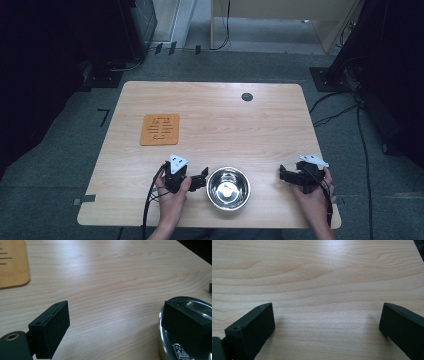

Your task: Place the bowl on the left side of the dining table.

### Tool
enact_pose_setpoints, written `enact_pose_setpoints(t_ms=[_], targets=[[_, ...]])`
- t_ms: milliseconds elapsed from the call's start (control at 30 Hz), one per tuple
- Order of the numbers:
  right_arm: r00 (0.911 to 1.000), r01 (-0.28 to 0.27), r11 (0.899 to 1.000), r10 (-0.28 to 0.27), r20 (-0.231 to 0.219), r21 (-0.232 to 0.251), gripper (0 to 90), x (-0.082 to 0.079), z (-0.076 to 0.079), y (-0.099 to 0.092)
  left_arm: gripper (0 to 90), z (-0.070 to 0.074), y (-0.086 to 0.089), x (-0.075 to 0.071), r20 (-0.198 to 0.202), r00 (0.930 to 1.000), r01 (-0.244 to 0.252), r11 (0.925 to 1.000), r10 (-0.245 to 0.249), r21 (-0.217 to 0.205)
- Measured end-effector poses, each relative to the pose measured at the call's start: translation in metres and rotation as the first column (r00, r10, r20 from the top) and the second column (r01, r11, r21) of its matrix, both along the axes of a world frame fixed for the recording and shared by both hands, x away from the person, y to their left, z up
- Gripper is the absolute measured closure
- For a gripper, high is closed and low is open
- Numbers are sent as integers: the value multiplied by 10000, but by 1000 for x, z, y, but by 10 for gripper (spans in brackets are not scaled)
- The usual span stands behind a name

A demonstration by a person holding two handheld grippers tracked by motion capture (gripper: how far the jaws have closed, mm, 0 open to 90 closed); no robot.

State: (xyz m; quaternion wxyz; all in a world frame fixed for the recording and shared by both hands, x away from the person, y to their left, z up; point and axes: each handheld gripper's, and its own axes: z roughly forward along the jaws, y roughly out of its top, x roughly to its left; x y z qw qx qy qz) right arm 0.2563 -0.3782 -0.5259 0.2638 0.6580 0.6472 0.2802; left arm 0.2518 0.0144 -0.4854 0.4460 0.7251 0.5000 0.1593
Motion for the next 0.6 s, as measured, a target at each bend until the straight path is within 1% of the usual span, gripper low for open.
enact_pose_setpoints(t_ms=[67, 100, 133, 167, 200, 267, 433, 467, 567, 600], targets=[[10000, -1, 10000, 1, 0, -1, 0, 0, 0, 0, 79, 0, -5, -1, -82, 9998, 172, 9998, -173, -79], [10000, 0, 10000, 0, -1, 0, 0, 0, 0, 0, 79, 0, -5, -1, -82, 9998, 172, 9998, -173, -79], [10000, 1, 10000, -1, 0, 0, 0, 0, 0, 0, 79, -1, -9, -2, -230, 9989, 405, 9988, -411, -277], [10000, 1, 10000, -1, 0, 1, 0, 0, 0, 0, 79, -1, -11, -3, -269, 9984, 491, 9983, -499, -328], [10000, -2, 10000, 2, 1, 0, 0, 0, 0, 0, 79, -1, -11, -3, -269, 9984, 491, 9983, -499, -328], [10000, 1, 10000, -1, -1, 1, 0, 0, 0, 0, 79, -3, -17, -4, -326, 9972, 657, 9973, -668, -327], [10000, 2, 10000, -2, -1, 1, 0, 0, 0, 0, 79, -6, -26, -7, -475, 9954, 816, 9964, -826, -226], [10000, 0, 10000, 0, -1, 0, 0, 0, 0, 0, 79, -7, -29, -8, -531, 9947, 880, 9961, -883, -85], [10000, 2, 10000, -2, 0, 2, 0, 0, 0, 0, 80, -11, -36, -8, -803, 9906, 1122, 9936, -1111, 89], [10000, 1, 10000, -1, -2, 0, 0, 0, 0, 0, 94, -12, -38, -8, -881, 9892, 1189, 9928, -1173, 126]])
